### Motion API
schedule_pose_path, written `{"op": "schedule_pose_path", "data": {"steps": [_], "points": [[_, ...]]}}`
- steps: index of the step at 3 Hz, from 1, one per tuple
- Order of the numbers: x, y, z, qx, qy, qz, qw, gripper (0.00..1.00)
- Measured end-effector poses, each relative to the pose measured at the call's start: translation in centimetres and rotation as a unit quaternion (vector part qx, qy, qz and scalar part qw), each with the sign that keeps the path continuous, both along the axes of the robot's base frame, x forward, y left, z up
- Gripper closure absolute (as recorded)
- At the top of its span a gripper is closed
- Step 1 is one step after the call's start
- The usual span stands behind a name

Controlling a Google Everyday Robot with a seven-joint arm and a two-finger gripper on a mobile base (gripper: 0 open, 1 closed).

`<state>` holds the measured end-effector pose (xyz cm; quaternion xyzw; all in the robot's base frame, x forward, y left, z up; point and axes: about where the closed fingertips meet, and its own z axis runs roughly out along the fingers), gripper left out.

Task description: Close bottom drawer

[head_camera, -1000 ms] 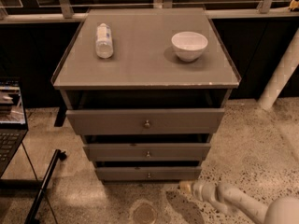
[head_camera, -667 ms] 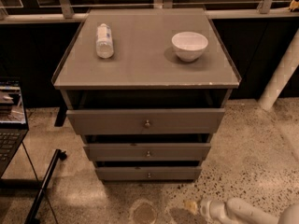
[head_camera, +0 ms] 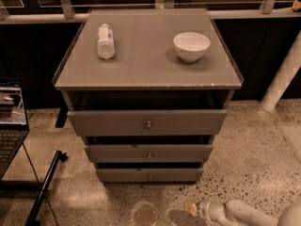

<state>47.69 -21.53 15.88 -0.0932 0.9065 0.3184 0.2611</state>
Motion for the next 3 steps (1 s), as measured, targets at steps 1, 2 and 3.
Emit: {"op": "schedule_pose_path", "data": {"steps": [1,2,3], "points": [[0.00,0.00,0.00,0.000,0.000,0.000,1.0000,0.36],[0.00,0.00,0.00,0.000,0.000,0.000,1.0000,0.13],[0.00,0.01,0.00,0.000,0.000,0.000,1.0000,0.00]]}}
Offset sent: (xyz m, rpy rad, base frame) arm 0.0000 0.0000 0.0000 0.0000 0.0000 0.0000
